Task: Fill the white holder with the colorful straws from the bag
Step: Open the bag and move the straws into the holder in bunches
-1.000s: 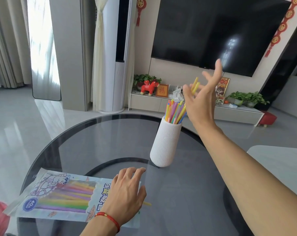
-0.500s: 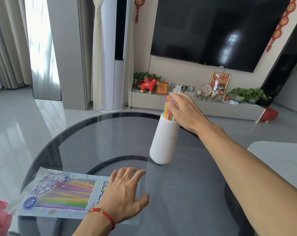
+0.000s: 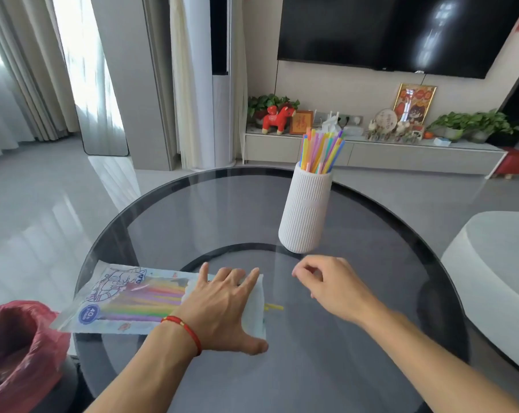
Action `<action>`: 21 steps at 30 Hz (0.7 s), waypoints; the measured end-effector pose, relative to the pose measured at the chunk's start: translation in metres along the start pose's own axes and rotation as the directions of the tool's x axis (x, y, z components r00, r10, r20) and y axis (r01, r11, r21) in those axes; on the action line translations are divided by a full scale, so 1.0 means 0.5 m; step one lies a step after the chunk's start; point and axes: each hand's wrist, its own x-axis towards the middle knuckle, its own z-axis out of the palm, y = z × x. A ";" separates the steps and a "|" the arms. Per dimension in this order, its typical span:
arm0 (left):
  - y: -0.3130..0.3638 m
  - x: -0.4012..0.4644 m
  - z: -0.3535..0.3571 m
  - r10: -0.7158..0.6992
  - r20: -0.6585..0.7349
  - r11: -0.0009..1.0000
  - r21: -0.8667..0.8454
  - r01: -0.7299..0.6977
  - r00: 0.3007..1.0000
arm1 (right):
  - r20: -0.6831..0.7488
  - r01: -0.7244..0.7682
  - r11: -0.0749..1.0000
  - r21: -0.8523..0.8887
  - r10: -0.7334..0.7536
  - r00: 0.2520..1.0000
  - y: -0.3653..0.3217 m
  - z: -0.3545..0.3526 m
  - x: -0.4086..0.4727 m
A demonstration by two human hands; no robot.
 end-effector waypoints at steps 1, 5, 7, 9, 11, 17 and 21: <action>0.001 0.000 0.000 0.000 -0.048 1.000 0.003 0.000 0.999 | 0.047 -0.024 1.000 0.018 0.024 0.999 0.008 0.022 -0.011; 0.008 -0.001 -0.004 0.012 -0.192 1.000 -0.018 -0.016 0.981 | 0.179 -0.158 0.977 0.146 0.131 0.975 -0.003 0.063 -0.012; 0.011 0.003 -0.007 0.035 -0.241 0.999 0.011 -0.033 0.970 | 0.222 -0.291 0.895 0.340 0.224 0.949 -0.016 0.077 -0.007; 0.018 0.007 -0.010 0.084 -0.268 0.995 0.077 -0.066 0.960 | 0.313 -0.404 0.746 0.528 0.272 0.910 -0.029 0.079 -0.010; 0.029 0.012 -0.009 0.156 -0.291 0.980 0.166 -0.110 0.944 | 0.379 -0.448 0.621 0.643 0.251 0.891 -0.039 0.081 -0.019; 0.055 0.011 -0.004 0.229 -0.249 0.916 0.382 -0.122 0.941 | 0.537 -0.519 0.451 0.726 0.099 0.838 -0.029 0.061 -0.017; 0.058 0.006 -0.008 0.167 -0.257 0.934 0.351 -0.069 0.952 | 0.509 -0.504 0.476 0.721 0.131 0.851 -0.018 0.077 -0.014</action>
